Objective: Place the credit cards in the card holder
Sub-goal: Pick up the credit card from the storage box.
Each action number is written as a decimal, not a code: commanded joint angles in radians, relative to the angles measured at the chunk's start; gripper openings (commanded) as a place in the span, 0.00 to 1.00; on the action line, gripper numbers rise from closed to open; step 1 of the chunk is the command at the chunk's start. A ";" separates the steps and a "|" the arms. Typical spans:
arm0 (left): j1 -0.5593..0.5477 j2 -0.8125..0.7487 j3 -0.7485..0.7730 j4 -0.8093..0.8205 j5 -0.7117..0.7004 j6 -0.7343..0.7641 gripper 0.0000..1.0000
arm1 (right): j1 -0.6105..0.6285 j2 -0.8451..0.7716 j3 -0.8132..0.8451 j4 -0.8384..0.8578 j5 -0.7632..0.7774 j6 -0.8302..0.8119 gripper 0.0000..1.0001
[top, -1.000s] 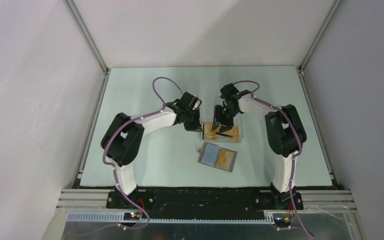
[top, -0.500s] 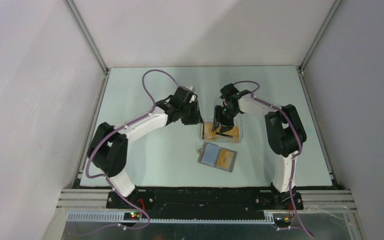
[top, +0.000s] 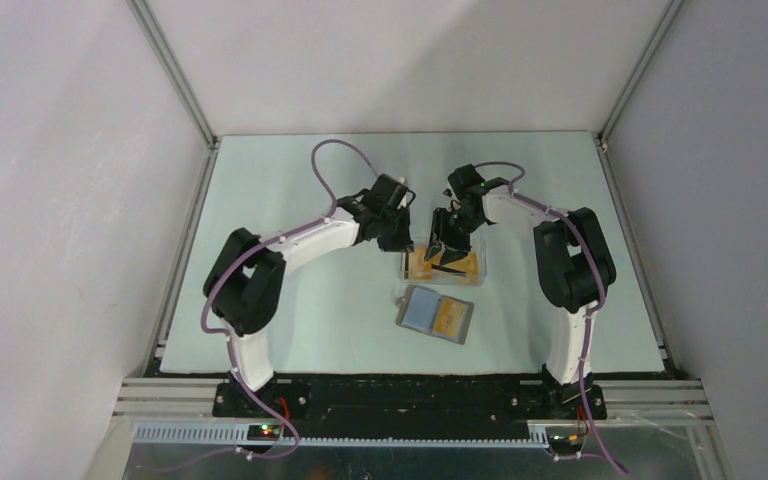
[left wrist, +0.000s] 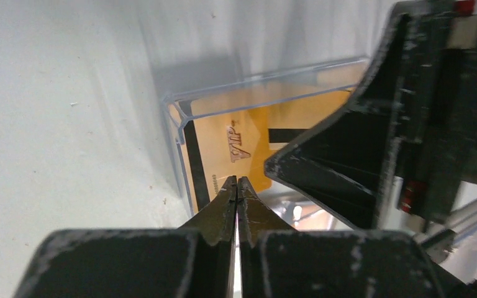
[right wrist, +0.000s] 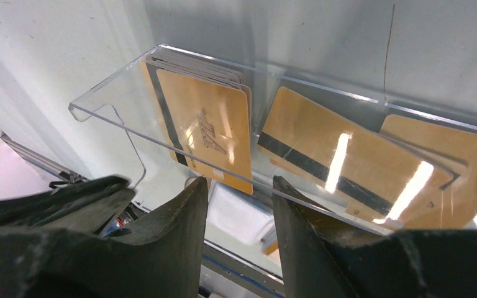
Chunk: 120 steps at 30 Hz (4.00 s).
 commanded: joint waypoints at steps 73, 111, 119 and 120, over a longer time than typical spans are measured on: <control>-0.100 0.273 0.294 -0.316 -0.188 0.077 0.00 | 0.035 0.137 0.045 -0.011 0.070 -0.006 0.37; -0.084 0.258 0.259 -0.316 -0.193 0.066 0.00 | 0.014 0.067 -0.053 0.090 0.007 0.041 0.39; -0.083 0.257 0.259 -0.315 -0.192 0.067 0.00 | 0.014 0.082 -0.053 0.124 -0.050 0.054 0.38; -0.085 0.256 0.259 -0.315 -0.193 0.067 0.00 | 0.014 0.081 -0.054 0.128 -0.061 0.055 0.38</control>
